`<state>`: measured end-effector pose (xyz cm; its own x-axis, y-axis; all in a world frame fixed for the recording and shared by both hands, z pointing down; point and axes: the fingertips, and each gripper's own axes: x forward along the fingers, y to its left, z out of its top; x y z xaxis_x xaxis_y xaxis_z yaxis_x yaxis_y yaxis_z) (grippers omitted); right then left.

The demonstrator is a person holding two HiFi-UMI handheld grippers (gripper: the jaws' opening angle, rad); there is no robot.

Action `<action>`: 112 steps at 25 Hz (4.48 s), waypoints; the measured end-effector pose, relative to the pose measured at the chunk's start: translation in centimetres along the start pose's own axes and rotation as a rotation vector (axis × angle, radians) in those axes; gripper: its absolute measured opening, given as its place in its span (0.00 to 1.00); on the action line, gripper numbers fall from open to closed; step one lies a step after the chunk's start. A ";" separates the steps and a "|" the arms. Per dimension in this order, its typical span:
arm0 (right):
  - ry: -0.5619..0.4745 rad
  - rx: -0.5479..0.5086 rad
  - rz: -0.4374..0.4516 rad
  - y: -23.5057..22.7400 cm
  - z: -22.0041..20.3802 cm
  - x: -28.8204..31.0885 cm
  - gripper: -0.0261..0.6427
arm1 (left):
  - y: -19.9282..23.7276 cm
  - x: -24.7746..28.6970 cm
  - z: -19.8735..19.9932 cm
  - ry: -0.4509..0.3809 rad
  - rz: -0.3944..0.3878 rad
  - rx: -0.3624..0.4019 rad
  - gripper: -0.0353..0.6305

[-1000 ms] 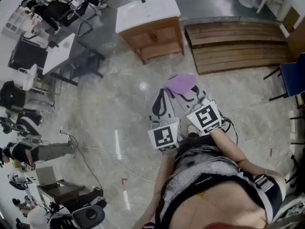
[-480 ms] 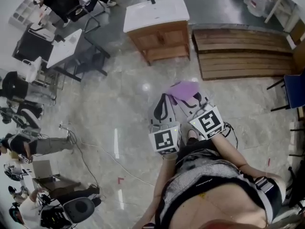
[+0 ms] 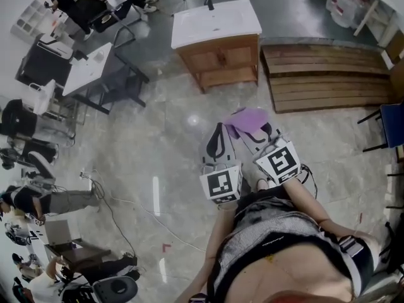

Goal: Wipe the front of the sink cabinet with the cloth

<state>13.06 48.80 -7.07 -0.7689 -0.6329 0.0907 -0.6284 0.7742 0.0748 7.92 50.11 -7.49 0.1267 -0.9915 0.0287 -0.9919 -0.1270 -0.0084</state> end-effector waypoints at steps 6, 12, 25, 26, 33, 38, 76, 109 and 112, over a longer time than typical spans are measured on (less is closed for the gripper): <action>0.006 0.004 -0.026 0.1 0.4 4.8 0.31 | 4.2 2.5 -0.4 0.024 -0.028 0.007 0.05; 0.003 -0.006 -0.047 0.8 0.7 8.9 0.31 | 7.7 4.3 -0.8 0.024 -0.062 0.005 0.05; 0.043 0.000 -0.110 2.6 0.0 13.4 0.31 | 13.1 5.5 -2.6 0.081 -0.103 0.005 0.05; 0.048 0.000 -0.108 2.7 -0.1 13.6 0.31 | 13.3 5.6 -2.7 0.082 -0.106 -0.001 0.05; 0.064 0.004 -0.097 2.6 -0.1 15.2 0.31 | 14.8 6.4 -2.5 0.074 -0.099 -0.018 0.06; 0.065 0.013 -0.086 1.3 0.0 17.3 0.31 | 16.0 8.2 -2.3 0.073 -0.087 -0.019 0.05; 0.050 -0.016 0.050 -13.9 -0.3 30.4 0.31 | 18.3 27.1 -2.2 0.085 0.062 -0.025 0.06; 0.088 -0.001 -0.291 -17.9 0.7 48.6 0.31 | 35.0 41.3 -1.4 0.062 -0.242 -0.002 0.05; 0.092 -0.006 -0.329 -18.7 0.6 49.0 0.31 | 35.7 42.2 -1.6 0.059 -0.269 0.002 0.05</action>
<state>-12.91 3.35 -4.64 -0.5107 -0.8465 0.1500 -0.8404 0.5284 0.1205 -22.14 3.74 -4.98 0.3850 -0.9186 0.0886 -0.9224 -0.3861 0.0053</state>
